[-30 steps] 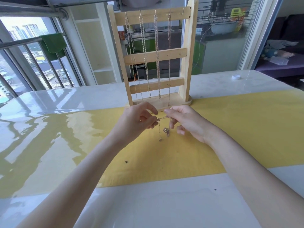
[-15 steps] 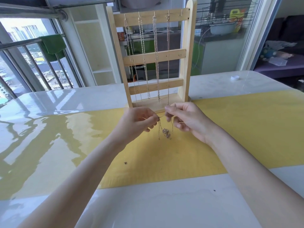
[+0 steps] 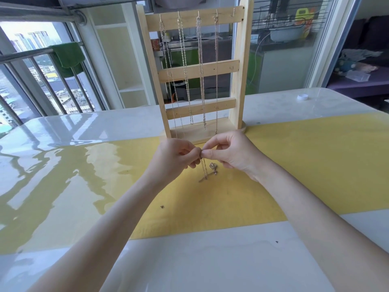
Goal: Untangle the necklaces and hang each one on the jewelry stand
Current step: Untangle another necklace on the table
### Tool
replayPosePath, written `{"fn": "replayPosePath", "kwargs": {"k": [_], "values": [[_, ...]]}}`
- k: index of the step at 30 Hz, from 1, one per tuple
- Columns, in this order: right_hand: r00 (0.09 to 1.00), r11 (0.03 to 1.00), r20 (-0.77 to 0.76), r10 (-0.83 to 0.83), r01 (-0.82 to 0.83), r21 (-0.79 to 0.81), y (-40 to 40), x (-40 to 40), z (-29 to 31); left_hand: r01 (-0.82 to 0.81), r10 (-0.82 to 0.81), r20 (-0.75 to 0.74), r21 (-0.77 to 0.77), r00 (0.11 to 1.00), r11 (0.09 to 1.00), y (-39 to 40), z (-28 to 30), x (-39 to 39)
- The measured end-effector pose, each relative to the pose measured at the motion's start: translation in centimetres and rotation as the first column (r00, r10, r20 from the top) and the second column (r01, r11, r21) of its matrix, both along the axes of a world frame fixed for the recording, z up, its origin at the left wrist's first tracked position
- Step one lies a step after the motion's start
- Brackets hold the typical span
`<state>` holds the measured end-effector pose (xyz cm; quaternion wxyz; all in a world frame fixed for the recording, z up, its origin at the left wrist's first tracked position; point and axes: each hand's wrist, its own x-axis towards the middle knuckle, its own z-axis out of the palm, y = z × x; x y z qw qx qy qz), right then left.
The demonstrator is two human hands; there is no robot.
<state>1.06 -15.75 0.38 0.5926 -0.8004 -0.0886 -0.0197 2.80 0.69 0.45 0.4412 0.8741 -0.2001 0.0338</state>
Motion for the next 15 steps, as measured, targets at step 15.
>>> {"fn": "replayPosePath", "kwargs": {"k": [15], "values": [[0.946, 0.98, -0.276, 0.172, -0.137, 0.144, 0.1, -0.14, -0.2, 0.178, -0.173, -0.049, 0.116, 0.984, 0.977, 0.3, -0.59, 0.1]]}}
